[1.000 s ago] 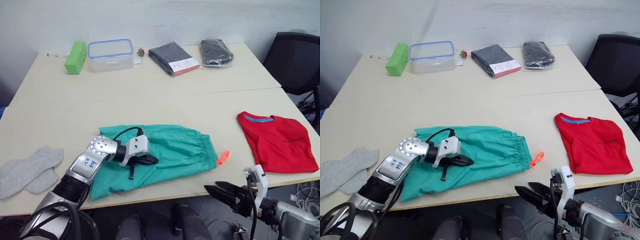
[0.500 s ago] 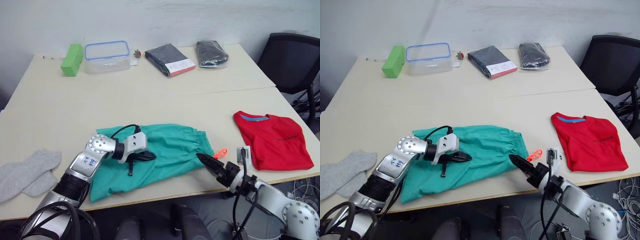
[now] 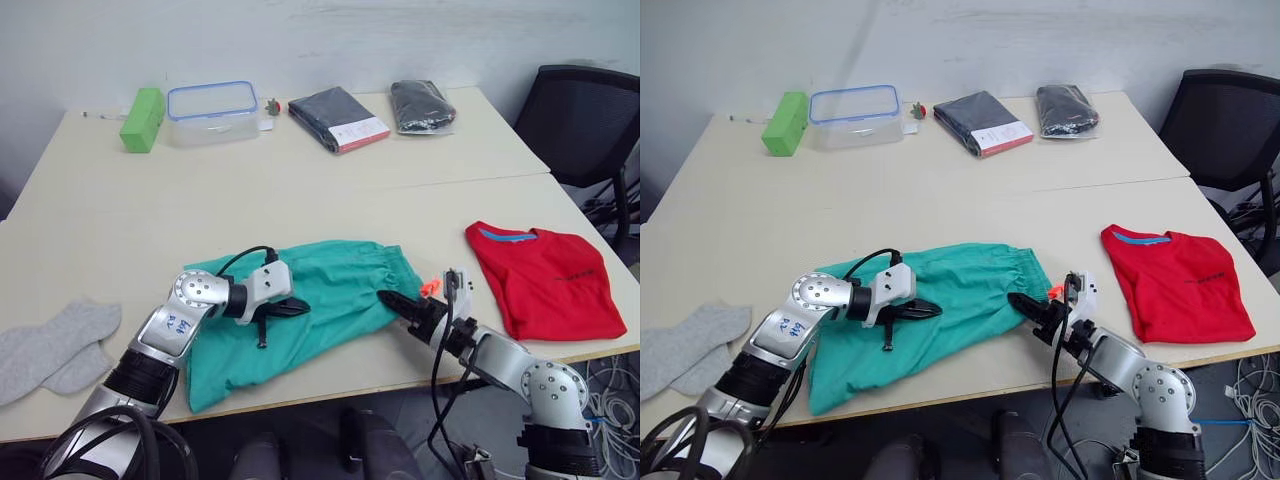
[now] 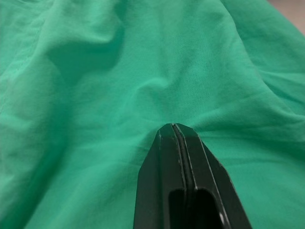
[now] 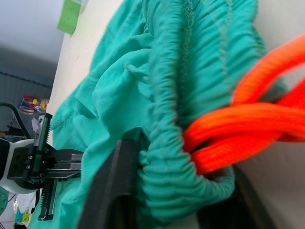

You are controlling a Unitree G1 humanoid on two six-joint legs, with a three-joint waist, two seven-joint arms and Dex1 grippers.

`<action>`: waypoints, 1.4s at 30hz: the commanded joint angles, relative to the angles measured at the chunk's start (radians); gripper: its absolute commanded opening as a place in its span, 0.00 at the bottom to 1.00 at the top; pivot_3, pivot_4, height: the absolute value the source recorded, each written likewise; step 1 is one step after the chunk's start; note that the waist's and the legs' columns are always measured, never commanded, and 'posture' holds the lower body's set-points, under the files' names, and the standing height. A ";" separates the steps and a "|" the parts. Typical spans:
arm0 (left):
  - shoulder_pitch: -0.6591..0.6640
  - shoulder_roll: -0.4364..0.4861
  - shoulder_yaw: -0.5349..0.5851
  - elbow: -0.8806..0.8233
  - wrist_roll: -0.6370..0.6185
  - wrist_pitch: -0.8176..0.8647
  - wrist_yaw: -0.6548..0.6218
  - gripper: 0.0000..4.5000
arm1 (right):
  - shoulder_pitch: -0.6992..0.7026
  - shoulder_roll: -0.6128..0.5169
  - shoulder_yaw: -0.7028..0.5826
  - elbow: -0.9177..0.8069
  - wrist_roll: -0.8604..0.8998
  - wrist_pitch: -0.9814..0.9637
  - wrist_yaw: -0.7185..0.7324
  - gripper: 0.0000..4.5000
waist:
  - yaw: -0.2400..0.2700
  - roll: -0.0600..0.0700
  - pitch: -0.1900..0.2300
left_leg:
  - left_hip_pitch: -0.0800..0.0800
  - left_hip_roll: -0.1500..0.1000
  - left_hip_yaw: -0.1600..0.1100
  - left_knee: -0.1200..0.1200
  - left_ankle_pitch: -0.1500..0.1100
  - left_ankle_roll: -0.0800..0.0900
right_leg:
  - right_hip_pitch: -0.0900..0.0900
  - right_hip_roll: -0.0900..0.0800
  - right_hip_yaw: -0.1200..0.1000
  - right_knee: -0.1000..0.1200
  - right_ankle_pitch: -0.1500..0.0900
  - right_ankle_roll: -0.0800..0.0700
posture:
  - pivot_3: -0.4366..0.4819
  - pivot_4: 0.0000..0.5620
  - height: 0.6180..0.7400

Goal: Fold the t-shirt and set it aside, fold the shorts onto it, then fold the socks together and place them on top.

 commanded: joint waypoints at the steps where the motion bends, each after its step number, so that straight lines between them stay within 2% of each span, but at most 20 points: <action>1: 0.013 -0.002 0.019 -0.007 0.019 0.011 0.037 0.00 | -0.021 -0.039 -0.008 -0.044 -0.002 0.011 0.049 0.02 | 0.001 0.000 0.000 | 0.000 0.000 0.000 0.000 0.000 0.000 | 0.000 0.000 0.000 0.000 0.000 0.000 | 0.48 0.27 1.00; 8: 0.037 0.001 0.049 -0.053 0.027 0.057 0.107 0.00 | -0.144 -0.142 0.097 -0.146 -0.006 0.078 0.292 0.01 | -0.001 0.003 0.002 | -0.001 0.000 0.000 0.000 0.000 0.000 | -0.001 0.001 0.000 0.000 0.002 0.003 | 0.48 0.27 1.00; 12: 0.089 0.044 0.223 -0.314 -0.141 0.262 0.119 0.00 | -0.303 -0.152 0.201 -0.091 -0.071 0.110 0.402 0.01 | -0.010 0.003 0.003 | -0.002 0.002 0.000 -0.001 0.000 -0.001 | -0.004 0.002 -0.001 0.001 0.004 0.007 | 0.48 0.27 1.00; 14: 0.146 0.086 0.326 -0.445 -0.241 0.356 0.108 0.00 | -0.377 -0.139 0.238 -0.056 -0.096 0.117 0.456 0.01 | -0.011 0.003 0.002 | -0.011 0.001 -0.001 0.000 0.001 -0.002 | -0.014 0.002 -0.001 0.006 0.005 0.008 | 0.48 0.27 1.00; 18: 0.326 0.205 0.520 -0.622 -0.337 0.462 0.088 0.00 | -0.493 -0.123 0.357 -0.017 -0.203 0.107 0.602 0.01 | -0.009 0.004 0.003 | -0.017 0.002 -0.001 0.000 0.006 -0.013 | -0.023 0.003 -0.002 0.012 0.002 0.006 | 0.48 0.27 1.00; 22: 0.495 0.248 0.713 -0.661 -0.356 0.506 0.117 0.00 | -0.583 -0.103 0.512 0.024 -0.346 0.066 0.763 0.01 | -0.010 0.004 0.003 | -0.021 0.002 0.001 0.000 0.005 -0.012 | -0.028 0.004 -0.006 0.009 0.001 0.004 | 0.48 0.27 1.00; 26: 0.574 0.254 0.812 -0.655 -0.346 0.502 0.149 0.00 | -0.634 -0.078 0.678 0.085 -0.536 -0.056 0.917 0.01 | -0.001 0.004 0.003 | -0.028 0.000 0.000 0.002 0.006 -0.012 | -0.034 0.002 -0.010 0.011 0.002 0.005 | 0.48 0.27 1.00; 29: 0.588 0.252 0.837 -0.649 -0.345 0.498 0.183 0.00 | -0.655 -0.030 0.766 0.153 -0.661 -0.153 0.979 0.01 | 0.001 0.003 0.002 | -0.028 -0.001 -0.001 0.002 0.006 -0.012 | -0.034 0.000 -0.011 0.011 0.002 0.005 | 0.48 0.27 1.00; 33: 0.596 0.261 0.850 -0.647 -0.354 0.493 0.195 0.00 | -0.666 0.011 0.812 0.194 -0.739 -0.192 1.055 0.28 | -0.001 0.003 0.002 | -0.028 -0.001 -0.001 0.002 0.006 -0.012 | -0.034 0.000 -0.012 0.013 0.001 0.005 | 0.48 0.27 1.00; 36: 0.587 0.279 0.859 -0.629 -0.357 0.487 0.190 0.00 | -0.670 0.034 0.769 0.184 -0.714 -0.155 1.090 0.52 | -0.002 0.003 0.002 | -0.028 0.000 -0.001 0.002 0.006 -0.013 | -0.035 0.000 -0.012 0.016 0.001 0.004 | 0.48 0.27 1.00; 40: 0.499 0.315 0.827 -0.590 -0.378 0.478 0.183 0.00 | -0.679 0.018 0.663 0.135 -0.612 -0.068 1.151 0.83 | -0.001 0.003 0.002 | -0.028 0.000 -0.001 0.002 0.007 -0.014 | -0.035 0.000 -0.012 0.015 0.001 0.003 | 0.48 0.27 1.00; 42: 0.405 0.324 0.770 -0.575 -0.406 0.481 0.177 0.00 | -0.680 -0.017 0.625 0.112 -0.597 -0.055 1.183 0.98 | 0.003 0.003 0.002 | -0.028 0.000 -0.003 0.002 0.007 -0.015 | -0.035 0.000 -0.013 0.015 0.001 0.003 | 0.48 0.27 1.00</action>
